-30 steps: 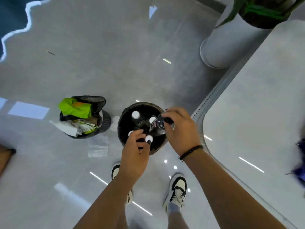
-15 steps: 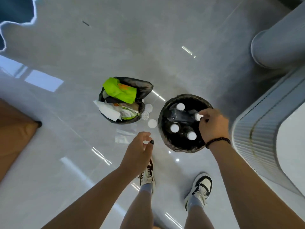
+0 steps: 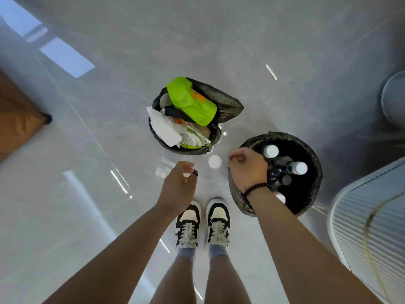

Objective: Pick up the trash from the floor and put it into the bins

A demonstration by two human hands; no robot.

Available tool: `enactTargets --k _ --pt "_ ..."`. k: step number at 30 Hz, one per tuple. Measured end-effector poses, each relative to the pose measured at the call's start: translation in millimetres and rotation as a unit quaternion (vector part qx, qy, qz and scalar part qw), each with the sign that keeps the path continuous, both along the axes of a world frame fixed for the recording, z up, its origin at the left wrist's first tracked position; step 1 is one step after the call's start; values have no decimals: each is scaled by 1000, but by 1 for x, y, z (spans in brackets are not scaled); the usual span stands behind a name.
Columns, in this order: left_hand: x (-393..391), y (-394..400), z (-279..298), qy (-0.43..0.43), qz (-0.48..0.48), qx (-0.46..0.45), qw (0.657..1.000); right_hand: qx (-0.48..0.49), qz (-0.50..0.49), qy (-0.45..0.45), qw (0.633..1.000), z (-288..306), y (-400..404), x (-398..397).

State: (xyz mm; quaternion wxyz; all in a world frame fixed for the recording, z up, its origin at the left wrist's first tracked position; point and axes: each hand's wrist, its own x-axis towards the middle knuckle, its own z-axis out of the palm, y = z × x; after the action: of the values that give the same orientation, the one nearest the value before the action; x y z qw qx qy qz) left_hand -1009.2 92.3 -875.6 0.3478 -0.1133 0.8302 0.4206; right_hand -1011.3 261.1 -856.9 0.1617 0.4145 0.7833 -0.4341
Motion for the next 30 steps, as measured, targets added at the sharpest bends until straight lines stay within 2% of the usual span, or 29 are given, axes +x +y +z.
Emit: enactTargets --k 5,9,11,13,15,17,20,23,28,30 --pt "12 -23 -81 -45 85 -29 995 -109 -27 -77 991 -89 -45 -8" --pt "22 -38 -145 -73 108 -66 989 -93 75 -137 983 -149 -60 5" --pt "27 -43 -175 -52 58 -90 993 -62 120 -152 979 -179 -58 17" --pt "33 -46 -203 -9 -47 -108 993 -52 139 -150 978 -205 -54 27" --pt "36 -48 -228 39 -141 -134 980 -50 160 -144 975 -228 -47 33" --pt "33 -48 -252 108 -187 -162 963 -23 166 -130 977 -248 -36 36" --pt "25 -54 -286 198 -244 -238 919 25 157 -67 985 -269 -25 37" --pt "14 -62 -305 200 -317 -294 879 79 235 -50 967 -278 -17 31" --pt "-10 -72 -329 186 -433 -311 825 148 362 -53 919 -303 -8 17" --pt "-15 -76 -333 215 -485 -298 794 155 392 -55 905 -310 -7 17"
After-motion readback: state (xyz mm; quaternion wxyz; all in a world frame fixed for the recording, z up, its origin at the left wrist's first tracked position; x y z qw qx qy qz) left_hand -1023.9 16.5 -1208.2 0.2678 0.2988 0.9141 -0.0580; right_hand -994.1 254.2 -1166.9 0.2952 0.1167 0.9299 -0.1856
